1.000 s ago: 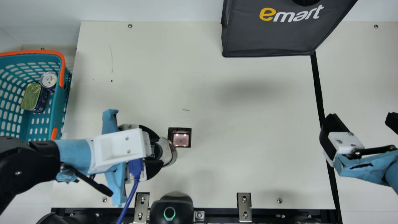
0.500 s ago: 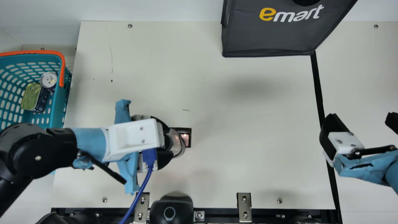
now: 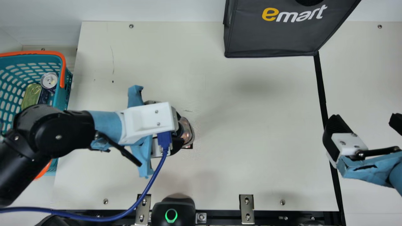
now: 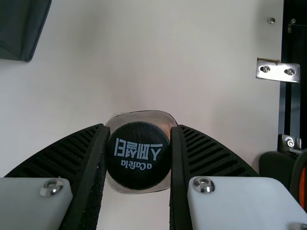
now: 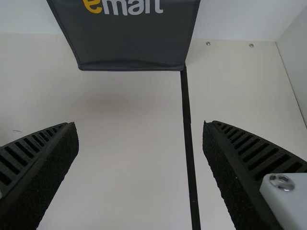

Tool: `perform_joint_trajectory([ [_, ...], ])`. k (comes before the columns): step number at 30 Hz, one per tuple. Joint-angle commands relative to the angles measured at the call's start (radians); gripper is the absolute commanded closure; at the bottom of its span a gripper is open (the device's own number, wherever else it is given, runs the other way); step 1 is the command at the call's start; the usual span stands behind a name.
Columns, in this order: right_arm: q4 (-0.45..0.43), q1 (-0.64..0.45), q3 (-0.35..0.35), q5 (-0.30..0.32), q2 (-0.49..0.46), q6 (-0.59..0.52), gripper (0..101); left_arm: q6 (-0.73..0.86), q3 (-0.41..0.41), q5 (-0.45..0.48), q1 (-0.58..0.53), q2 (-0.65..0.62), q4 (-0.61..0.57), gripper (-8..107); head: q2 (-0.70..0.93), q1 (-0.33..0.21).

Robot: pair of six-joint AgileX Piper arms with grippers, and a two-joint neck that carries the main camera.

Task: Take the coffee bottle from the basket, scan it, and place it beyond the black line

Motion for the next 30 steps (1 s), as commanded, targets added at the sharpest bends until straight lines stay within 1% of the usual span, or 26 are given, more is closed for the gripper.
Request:
perform_joint_trajectory([
  [1, 0.0, 0.0, 0.0, 0.0, 0.0, 0.0, 11, 0.002, -0.015, -0.002, -0.002, 0.017, 0.001, 89, 0.002, -0.027],
  [30, 0.0, 0.0, 0.0, 0.0, 0.0, 0.0, 11, 0.021, -0.27, -0.005, -0.052, 0.312, 0.037, 89, 0.002, -0.027],
])
